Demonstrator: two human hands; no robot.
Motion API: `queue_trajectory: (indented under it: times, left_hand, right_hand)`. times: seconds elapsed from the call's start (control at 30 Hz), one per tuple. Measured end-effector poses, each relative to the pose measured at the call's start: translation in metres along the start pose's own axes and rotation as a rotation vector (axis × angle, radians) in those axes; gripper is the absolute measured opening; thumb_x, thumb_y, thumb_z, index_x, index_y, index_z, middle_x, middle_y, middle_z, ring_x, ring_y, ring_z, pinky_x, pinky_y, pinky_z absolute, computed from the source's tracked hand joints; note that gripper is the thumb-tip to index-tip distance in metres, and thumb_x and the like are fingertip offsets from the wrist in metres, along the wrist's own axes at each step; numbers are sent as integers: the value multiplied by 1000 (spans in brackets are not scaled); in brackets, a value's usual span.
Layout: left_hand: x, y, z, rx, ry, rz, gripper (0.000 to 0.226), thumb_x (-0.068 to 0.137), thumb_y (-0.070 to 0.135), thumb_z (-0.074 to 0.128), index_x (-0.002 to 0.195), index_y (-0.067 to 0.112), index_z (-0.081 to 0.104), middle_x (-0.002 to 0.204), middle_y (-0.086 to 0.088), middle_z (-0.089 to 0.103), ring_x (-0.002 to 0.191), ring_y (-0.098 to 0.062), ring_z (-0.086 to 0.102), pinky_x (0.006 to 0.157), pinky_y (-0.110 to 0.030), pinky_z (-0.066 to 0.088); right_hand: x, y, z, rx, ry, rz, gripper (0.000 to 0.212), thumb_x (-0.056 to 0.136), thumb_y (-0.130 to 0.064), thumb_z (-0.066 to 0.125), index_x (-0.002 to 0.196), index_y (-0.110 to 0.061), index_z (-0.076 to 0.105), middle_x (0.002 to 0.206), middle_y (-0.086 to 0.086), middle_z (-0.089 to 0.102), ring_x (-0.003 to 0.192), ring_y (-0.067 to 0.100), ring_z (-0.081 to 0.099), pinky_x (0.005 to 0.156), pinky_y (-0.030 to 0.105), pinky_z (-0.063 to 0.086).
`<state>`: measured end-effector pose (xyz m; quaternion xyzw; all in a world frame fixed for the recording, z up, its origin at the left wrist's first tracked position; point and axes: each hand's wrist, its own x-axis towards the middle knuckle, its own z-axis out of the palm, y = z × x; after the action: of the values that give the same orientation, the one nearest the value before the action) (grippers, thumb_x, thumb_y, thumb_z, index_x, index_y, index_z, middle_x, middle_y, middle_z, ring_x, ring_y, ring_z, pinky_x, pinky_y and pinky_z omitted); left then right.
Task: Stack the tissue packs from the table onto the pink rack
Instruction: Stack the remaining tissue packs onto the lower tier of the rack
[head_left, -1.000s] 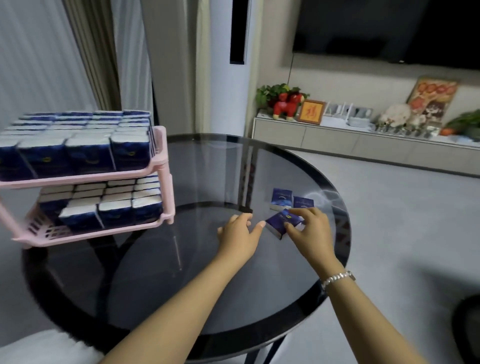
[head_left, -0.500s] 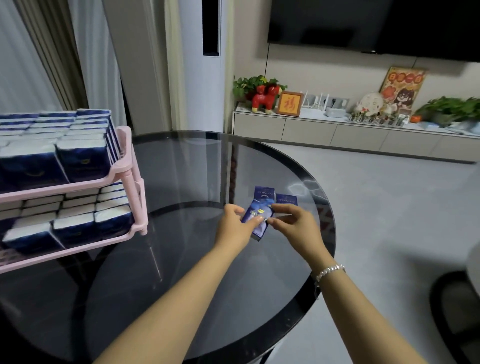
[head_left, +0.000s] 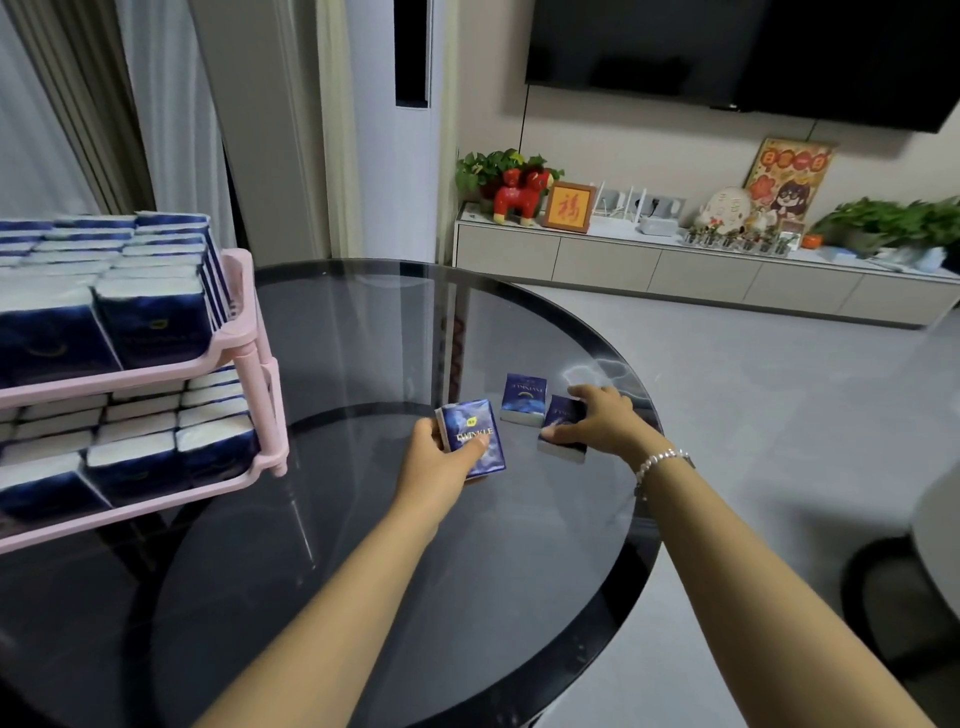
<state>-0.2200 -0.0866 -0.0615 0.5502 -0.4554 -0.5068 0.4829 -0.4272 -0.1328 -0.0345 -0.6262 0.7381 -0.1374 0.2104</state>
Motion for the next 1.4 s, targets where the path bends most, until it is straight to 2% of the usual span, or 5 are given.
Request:
queue_trajectory:
  times: [0.13, 0.63, 0.9, 1.07, 1.4]
  left_hand:
    - [-5, -1, -1, -53, -5, 25, 38, 86, 13, 67, 113, 26, 43, 107, 1, 60, 88, -13, 61, 69, -19, 49]
    - [-15, 12, -23, -368, -16, -38, 39, 91, 30, 60, 122, 23, 38, 117, -3, 59, 102, -20, 63, 84, -38, 55]
    - [-12, 3, -24, -294, 39, -11, 53, 84, 20, 70, 125, 18, 38, 119, -7, 59, 97, -18, 64, 69, -28, 54]
    - [-7, 6, -33, -316, 74, 0, 41, 87, 18, 66, 119, 18, 39, 115, -4, 57, 88, -11, 62, 65, -25, 52]
    - [-5, 10, -46, -253, 79, 34, 45, 87, 19, 66, 124, 19, 40, 118, -2, 54, 90, -7, 60, 59, -18, 53]
  right_hand:
    - [-23, -5, -2, 79, -127, -3, 50, 64, -48, 79, 96, -12, 64, 95, 5, 67, 92, 22, 62, 88, 39, 52]
    - [-68, -64, 38, 871, 22, -107, 11, 93, -21, 56, 95, -14, 65, 69, 3, 57, 54, 12, 47, 48, 18, 41]
    - [-63, -81, 51, 751, 69, -105, 24, 88, -31, 62, 91, -10, 70, 71, 0, 65, 55, 7, 53, 51, 16, 44]
    - [-24, -61, 44, 297, 381, -18, 31, 87, -33, 60, 114, -19, 65, 116, 8, 59, 107, 22, 55, 90, 32, 46]
    - [8, -58, 43, 150, 186, 290, 62, 72, -60, 67, 113, -14, 58, 117, 12, 58, 107, 30, 52, 91, 39, 44]
